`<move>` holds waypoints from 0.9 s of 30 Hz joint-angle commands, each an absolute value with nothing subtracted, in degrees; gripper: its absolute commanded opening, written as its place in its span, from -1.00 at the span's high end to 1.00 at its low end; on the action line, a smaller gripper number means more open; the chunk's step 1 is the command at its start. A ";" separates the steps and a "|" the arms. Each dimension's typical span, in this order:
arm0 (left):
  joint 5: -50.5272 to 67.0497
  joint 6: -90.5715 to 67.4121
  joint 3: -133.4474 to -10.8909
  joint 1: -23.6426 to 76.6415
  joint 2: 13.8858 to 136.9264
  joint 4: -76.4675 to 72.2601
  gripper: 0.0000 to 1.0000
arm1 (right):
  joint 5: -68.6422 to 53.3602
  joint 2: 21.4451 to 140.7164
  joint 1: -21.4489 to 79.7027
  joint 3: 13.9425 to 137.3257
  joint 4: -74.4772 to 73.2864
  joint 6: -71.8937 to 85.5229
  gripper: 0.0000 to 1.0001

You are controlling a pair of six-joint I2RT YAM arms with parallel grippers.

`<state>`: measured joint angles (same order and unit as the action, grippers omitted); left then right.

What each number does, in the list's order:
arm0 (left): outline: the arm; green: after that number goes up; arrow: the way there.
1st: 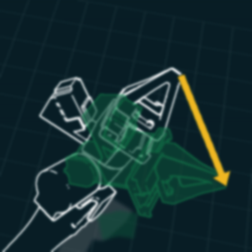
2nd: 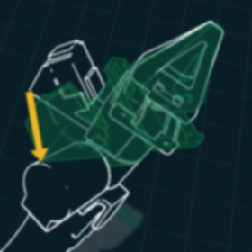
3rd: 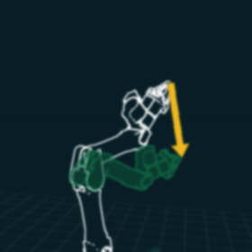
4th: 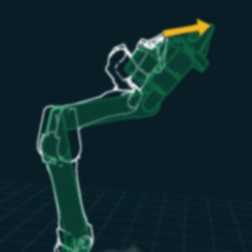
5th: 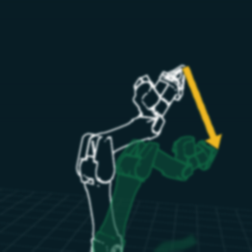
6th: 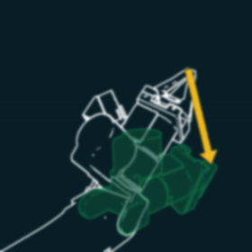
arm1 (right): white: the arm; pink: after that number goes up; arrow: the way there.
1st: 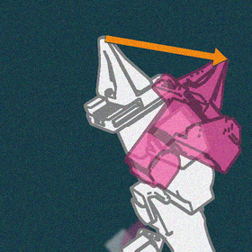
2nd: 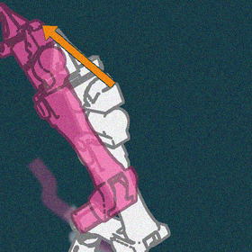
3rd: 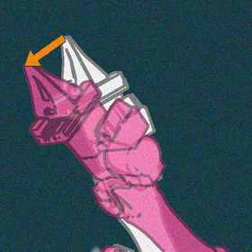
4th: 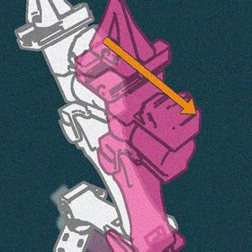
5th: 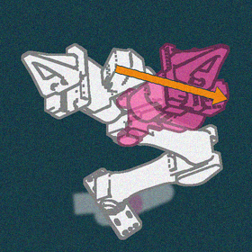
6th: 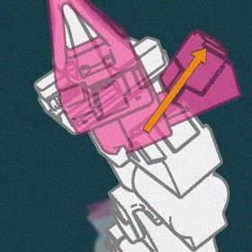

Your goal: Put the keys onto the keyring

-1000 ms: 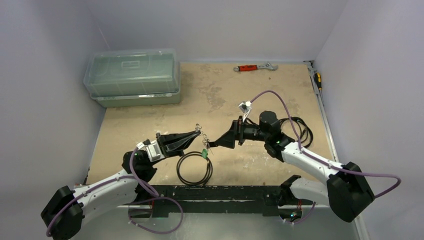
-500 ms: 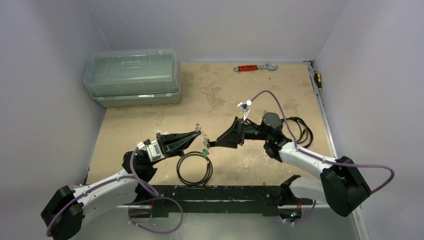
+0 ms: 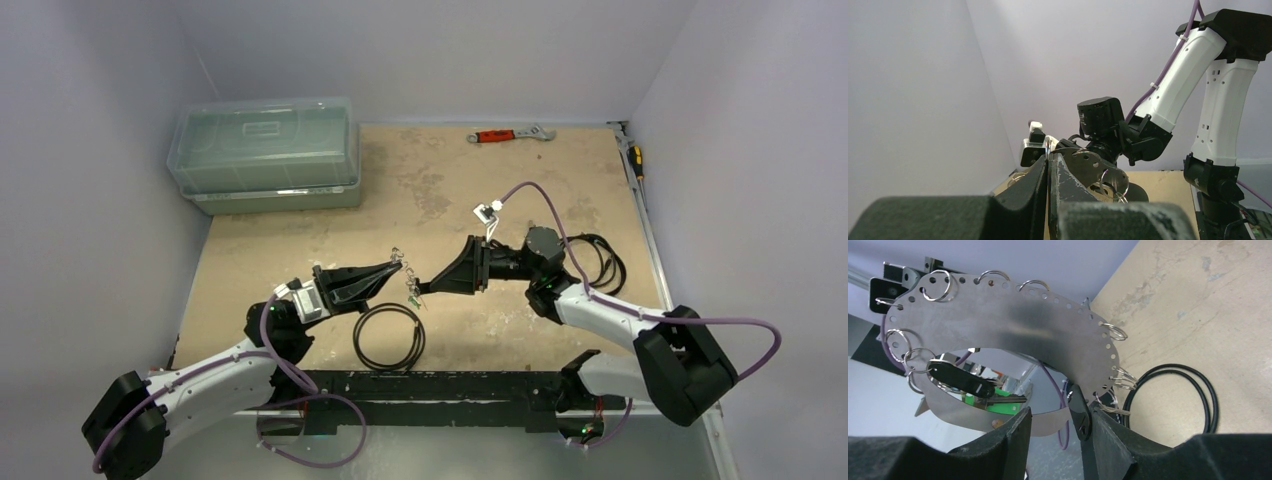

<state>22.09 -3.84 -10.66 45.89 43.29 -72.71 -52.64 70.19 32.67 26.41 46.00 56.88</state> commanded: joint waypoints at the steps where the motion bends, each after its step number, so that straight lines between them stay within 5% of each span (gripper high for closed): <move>1: 21.58 -3.80 -10.99 46.19 43.00 -76.48 1.00 | -54.93 71.50 33.68 26.78 51.46 58.97 -0.02; 5: 21.33 -3.78 -10.98 46.27 42.89 -76.53 1.00 | -55.02 72.07 34.01 26.72 51.87 58.89 0.21; 10: 21.19 -3.89 -11.07 46.22 43.22 -76.54 1.00 | -56.02 70.52 34.10 27.08 51.04 58.41 0.96; 18: 20.81 -5.21 -11.29 46.31 42.39 -76.43 1.00 | -43.63 59.19 33.26 41.24 13.43 36.21 1.00; 27: 15.13 -9.29 -11.87 46.51 33.18 -64.92 1.00 | -28.01 55.78 31.29 45.54 -3.38 30.74 1.00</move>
